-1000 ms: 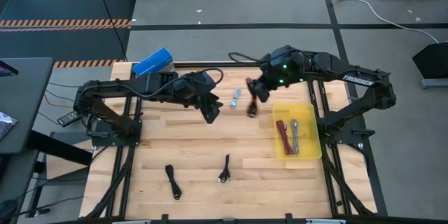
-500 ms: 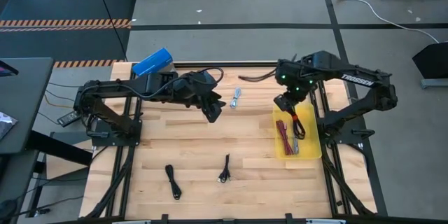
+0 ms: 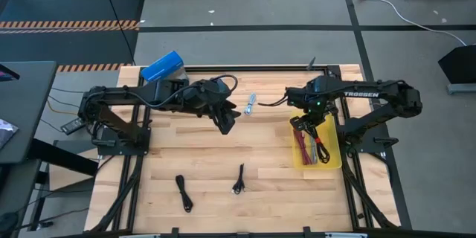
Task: Pick and place USB-C Cables
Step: Put the top black charger cable into the yellow bin, then put the blue cable charger into the yellow bin
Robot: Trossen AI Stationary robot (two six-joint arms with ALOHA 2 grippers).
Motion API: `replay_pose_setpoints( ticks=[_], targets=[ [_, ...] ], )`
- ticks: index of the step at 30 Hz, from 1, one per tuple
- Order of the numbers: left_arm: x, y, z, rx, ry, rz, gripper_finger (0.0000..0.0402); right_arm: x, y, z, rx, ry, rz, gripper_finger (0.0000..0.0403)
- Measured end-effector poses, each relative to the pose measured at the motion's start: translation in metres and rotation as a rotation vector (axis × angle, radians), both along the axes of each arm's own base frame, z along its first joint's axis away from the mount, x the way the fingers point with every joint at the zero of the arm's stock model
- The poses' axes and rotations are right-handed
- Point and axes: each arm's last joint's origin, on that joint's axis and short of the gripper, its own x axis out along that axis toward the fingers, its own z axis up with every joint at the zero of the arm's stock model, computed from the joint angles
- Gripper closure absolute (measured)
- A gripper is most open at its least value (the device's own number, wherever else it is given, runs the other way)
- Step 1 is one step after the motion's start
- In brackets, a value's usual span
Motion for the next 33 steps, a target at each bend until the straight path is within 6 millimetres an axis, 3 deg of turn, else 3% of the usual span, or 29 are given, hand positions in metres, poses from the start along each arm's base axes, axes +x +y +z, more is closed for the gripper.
replay_pose_setpoints(
  ticks=[8,16,26,33],
  targets=[
    [0.001,-0.009,0.001,0.0,-0.014,-0.027,0.0225,-0.002,-0.001,-0.024,-0.04,0.024,-0.074,0.0387],
    [0.002,-0.009,0.004,-0.001,-0.049,-0.036,0.0225,-0.008,0.004,-0.033,-0.034,0.083,-0.076,0.0309],
    [0.002,-0.008,0.004,-0.013,-0.059,0.014,0.0225,-0.006,0.011,-0.032,-0.044,0.063,0.05,0.0206],
    [0.001,0.004,-0.002,0.078,-0.024,0.237,0.0225,0.006,0.013,-0.004,-0.113,-0.059,0.141,0.0183]
  ],
)
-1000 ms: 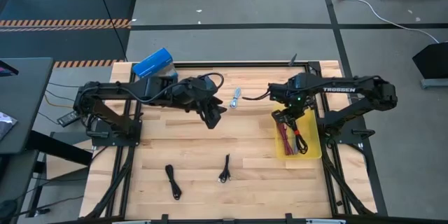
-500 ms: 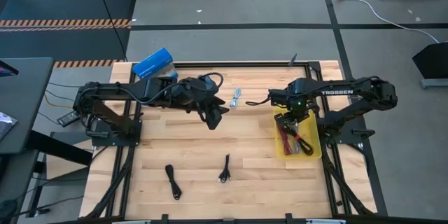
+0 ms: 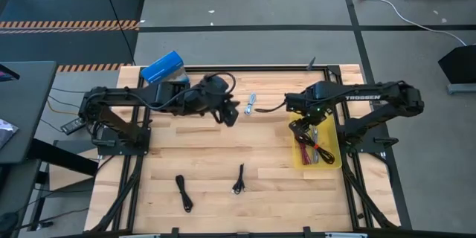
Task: Pick and place USB-C Cables
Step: Put the blue cable charger into the yellow bin
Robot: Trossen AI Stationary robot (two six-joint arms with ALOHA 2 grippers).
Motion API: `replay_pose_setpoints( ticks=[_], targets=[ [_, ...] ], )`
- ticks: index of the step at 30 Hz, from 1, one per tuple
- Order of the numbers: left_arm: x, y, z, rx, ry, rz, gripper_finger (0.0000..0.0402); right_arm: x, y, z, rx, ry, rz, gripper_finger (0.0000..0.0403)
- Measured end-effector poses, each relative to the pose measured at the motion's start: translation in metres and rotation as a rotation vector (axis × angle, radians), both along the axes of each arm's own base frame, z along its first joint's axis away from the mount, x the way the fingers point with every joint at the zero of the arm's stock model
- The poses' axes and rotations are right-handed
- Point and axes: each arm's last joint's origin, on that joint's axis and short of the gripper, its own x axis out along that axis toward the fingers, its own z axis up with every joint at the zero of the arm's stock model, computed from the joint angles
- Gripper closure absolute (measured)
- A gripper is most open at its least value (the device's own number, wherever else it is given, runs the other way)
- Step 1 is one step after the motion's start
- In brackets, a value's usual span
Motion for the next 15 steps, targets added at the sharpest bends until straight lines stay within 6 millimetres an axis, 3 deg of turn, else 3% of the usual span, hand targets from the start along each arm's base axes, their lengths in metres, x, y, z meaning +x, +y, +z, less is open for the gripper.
replay_pose_setpoints(
  ticks=[7,15],
  targets=[
    [0.022,0.038,-0.029,-0.046,0.096,0.061,0.0225,0.001,0.006,0.062,-0.083,-0.258,0.097,0.0187],
    [0.06,0.066,-0.076,-0.114,0.158,0.098,0.0225,-0.022,0.015,0.137,-0.225,-0.63,0.184,0.0187]
  ],
)
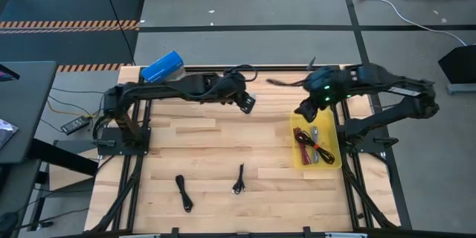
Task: Pick and place USB-C Cables
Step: Put the blue cable charger into the yellow bin
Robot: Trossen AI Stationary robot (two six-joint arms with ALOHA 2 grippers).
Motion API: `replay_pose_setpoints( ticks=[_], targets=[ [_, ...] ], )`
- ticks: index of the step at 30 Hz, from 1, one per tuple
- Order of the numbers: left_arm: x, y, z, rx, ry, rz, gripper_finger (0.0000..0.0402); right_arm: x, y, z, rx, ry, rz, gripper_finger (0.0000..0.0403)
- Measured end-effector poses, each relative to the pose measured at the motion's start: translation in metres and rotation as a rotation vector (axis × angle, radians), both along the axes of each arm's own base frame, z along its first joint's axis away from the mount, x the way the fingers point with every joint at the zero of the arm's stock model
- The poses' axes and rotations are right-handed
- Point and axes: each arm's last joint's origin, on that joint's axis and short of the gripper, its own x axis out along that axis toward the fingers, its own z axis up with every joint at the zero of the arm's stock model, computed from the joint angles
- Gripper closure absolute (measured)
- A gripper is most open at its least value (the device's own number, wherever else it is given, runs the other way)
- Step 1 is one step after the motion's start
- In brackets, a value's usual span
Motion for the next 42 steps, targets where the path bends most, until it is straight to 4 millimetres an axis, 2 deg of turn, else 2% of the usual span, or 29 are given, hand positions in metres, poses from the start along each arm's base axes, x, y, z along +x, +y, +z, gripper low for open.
replay_pose_setpoints(
  ticks=[3,8,16,34,42],
  targets=[
    [0.013,0.005,-0.019,-0.054,0.007,0.013,0.0225,-0.01,0.002,0.017,-0.032,-0.12,0.003,0.0188],
    [0.028,0.016,-0.054,-0.104,0.063,0.092,0.0225,-0.021,0.007,0.034,-0.032,-0.284,0.015,0.0188],
    [0.042,0.03,-0.093,-0.13,0.123,0.154,0.0225,-0.026,0.012,0.04,-0.029,-0.346,0.046,0.0188],
    [0.058,0.036,-0.145,-0.09,0.232,0.093,0.0225,-0.002,0.011,0.032,-0.04,-0.302,0.014,0.0188],
    [0.061,0.036,-0.162,-0.093,0.263,0.091,0.0225,0.0,0.011,0.031,-0.003,-0.297,-0.024,0.0188]
  ],
)
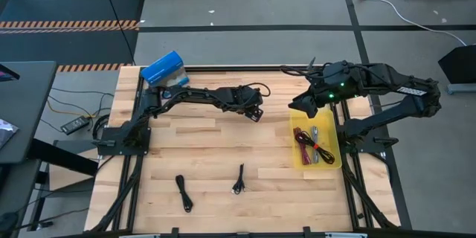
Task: Pick and place USB-C Cables
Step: Put the blue cable charger into the yellow bin
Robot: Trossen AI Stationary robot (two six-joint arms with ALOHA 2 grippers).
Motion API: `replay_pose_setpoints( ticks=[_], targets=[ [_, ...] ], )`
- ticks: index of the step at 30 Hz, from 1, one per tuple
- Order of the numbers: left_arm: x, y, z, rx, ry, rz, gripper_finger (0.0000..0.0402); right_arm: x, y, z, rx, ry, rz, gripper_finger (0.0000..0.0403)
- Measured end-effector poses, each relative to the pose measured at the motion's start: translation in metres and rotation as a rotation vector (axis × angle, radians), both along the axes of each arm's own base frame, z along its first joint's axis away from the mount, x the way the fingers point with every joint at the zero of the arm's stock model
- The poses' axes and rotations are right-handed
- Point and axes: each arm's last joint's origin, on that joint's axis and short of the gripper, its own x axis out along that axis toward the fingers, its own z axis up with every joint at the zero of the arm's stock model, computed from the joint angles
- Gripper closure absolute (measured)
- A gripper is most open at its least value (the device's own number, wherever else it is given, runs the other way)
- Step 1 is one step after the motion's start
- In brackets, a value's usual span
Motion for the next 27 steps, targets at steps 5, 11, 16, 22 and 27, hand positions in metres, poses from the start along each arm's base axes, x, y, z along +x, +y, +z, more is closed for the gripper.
replay_pose_setpoints(
  ticks=[5,11,16,22,27],
  targets=[
    [0.0,0.003,-0.007,0.02,0.023,0.015,0.0225,0.0,0.0,0.0,0.027,-0.002,-0.022,0.0188],
    [0.002,0.009,-0.02,0.018,0.036,0.031,0.0225,0.0,0.0,0.0,0.044,-0.004,-0.028,0.0188],
    [0.001,0.011,-0.027,-0.012,0.053,0.039,0.0225,0.0,0.001,0.0,0.059,-0.004,-0.031,0.0188],
    [0.002,0.011,-0.03,-0.027,0.043,0.037,0.0225,0.0,0.005,0.0,0.06,-0.004,-0.011,0.0188],
    [0.003,0.011,-0.03,-0.028,0.037,0.033,0.0226,0.0,0.005,0.0,0.06,-0.003,-0.01,0.0188]
  ],
)
